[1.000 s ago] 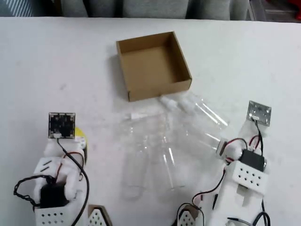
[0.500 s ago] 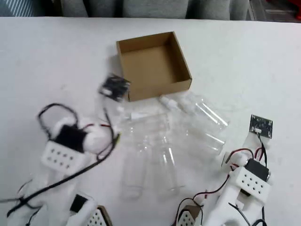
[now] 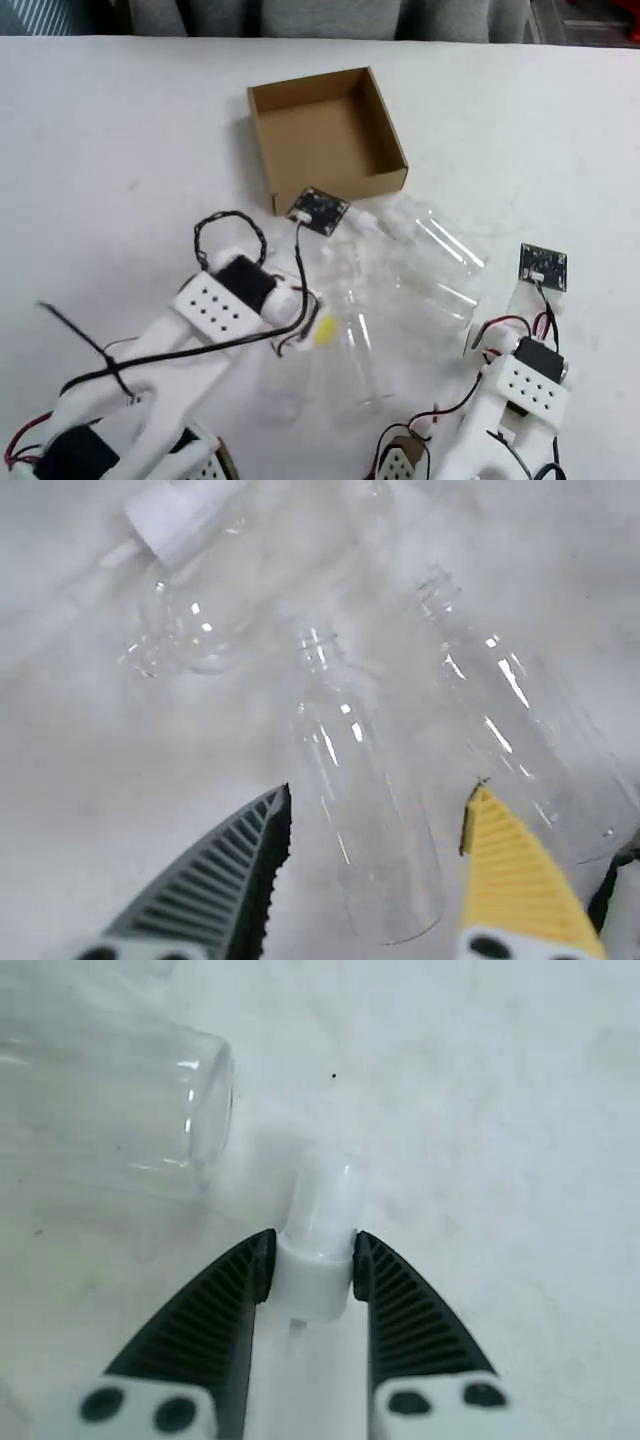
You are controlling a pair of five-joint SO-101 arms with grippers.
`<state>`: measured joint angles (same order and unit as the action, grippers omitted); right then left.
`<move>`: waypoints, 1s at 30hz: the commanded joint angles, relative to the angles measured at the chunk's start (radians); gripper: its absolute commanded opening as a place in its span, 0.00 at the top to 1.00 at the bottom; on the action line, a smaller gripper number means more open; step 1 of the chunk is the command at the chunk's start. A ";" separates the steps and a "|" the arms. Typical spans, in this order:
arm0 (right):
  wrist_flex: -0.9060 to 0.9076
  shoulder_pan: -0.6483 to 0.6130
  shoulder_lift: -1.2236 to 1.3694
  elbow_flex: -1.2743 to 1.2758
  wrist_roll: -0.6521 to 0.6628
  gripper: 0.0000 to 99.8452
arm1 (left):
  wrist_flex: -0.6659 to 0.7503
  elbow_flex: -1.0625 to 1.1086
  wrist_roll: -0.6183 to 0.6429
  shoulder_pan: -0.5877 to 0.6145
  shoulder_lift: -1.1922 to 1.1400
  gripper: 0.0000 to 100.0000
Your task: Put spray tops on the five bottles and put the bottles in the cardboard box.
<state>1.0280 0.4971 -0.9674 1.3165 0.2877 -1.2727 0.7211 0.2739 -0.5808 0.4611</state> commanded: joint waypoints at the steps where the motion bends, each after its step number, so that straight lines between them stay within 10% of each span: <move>1: -0.031 -0.025 -0.010 -0.008 0.011 0.98 | 0.133 -0.005 0.089 -0.018 -0.099 0.71; 6: -0.056 -0.074 -0.015 0.018 0.011 0.98 | 0.238 -0.023 0.187 0.048 -0.243 0.71; 30: -0.071 -0.077 -0.005 0.020 0.011 0.98 | 0.061 -0.153 -0.137 0.079 -0.326 0.56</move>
<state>0.9682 0.4266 -0.9674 1.3410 0.2877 -1.2098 0.6199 0.1695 -0.5117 0.1404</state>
